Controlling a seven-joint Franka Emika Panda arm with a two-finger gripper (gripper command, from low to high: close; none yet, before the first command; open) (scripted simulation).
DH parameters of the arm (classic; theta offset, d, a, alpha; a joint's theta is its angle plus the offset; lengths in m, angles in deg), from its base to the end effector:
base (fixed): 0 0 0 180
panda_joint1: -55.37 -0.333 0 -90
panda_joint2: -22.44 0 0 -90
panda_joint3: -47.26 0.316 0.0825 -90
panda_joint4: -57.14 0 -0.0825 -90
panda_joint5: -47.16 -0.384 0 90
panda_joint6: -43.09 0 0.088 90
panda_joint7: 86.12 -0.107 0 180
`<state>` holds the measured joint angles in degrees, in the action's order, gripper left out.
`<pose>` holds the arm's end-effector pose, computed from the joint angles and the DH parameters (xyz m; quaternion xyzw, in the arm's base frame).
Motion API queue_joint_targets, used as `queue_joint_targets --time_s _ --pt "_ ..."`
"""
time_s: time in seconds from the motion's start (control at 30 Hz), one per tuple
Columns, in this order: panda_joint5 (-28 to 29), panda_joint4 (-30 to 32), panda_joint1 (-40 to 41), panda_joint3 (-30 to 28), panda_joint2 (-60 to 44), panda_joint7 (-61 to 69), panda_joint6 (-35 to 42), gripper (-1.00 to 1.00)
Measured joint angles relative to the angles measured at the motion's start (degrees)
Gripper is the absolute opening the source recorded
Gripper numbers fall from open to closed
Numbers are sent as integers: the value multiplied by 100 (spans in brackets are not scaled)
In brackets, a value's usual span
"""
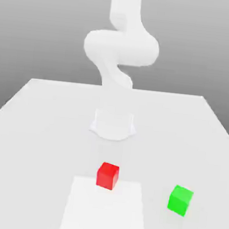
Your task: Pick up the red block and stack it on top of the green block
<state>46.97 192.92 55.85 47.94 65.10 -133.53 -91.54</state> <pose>0.3713 0.0028 0.6609 -0.8566 0.3751 -0.3253 0.1405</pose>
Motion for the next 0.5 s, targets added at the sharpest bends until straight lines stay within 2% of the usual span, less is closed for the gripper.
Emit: queue_joint_targets --time_s 0.5 --pt "-183 2980 319 376 -2501 -1187 -2145 0"
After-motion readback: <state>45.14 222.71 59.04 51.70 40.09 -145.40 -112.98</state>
